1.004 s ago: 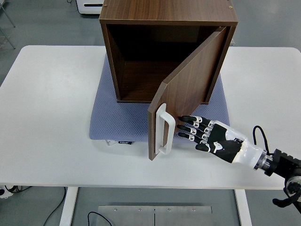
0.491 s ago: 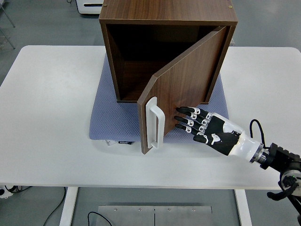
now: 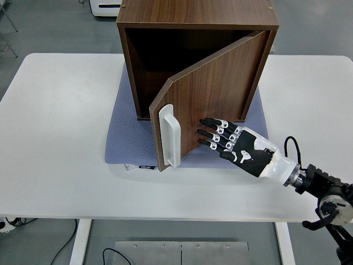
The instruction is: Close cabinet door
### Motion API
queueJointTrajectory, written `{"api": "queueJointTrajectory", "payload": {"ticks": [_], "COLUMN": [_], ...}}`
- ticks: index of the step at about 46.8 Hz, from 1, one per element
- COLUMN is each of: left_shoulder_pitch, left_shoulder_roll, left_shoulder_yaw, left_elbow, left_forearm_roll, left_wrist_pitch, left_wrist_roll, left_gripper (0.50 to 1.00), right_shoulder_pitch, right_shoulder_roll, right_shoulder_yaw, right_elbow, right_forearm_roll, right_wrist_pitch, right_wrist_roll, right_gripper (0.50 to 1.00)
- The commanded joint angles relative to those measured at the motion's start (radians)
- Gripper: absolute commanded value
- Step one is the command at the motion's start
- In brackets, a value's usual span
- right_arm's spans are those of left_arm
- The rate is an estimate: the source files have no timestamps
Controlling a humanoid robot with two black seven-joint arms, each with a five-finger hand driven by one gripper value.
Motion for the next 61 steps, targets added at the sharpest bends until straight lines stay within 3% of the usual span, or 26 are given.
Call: {"api": "queueJointTrajectory", "payload": {"ticks": [1,19,61], "left_shoulder_pitch": [0.000,0.000,0.000], "left_shoulder_roll": [0.000,0.000,0.000], "left_shoulder_yaw": [0.000,0.000,0.000], "left_elbow": [0.000,0.000,0.000], "left_forearm_roll": [-0.001,0.000,-0.001], "left_wrist_pitch": [0.001,-0.001,-0.001], "left_wrist_roll": [0.000,0.000,0.000], "left_gripper": [1.000,1.000,1.000], "right_shoulder_pitch": [0.008,0.053,0.120], "right_shoulder_roll": [0.005,0.025,0.084], "right_shoulder_yaw": [0.000,0.001,-0.032], "right_elbow": [-0.004,-0.018,-0.064], "right_forearm_roll": [0.000,0.000,-0.004], "right_wrist_pitch": [0.000,0.000,0.000], "right_wrist_roll": [0.016,0.067,0.067], "right_gripper": [1.000,1.000,1.000]}}
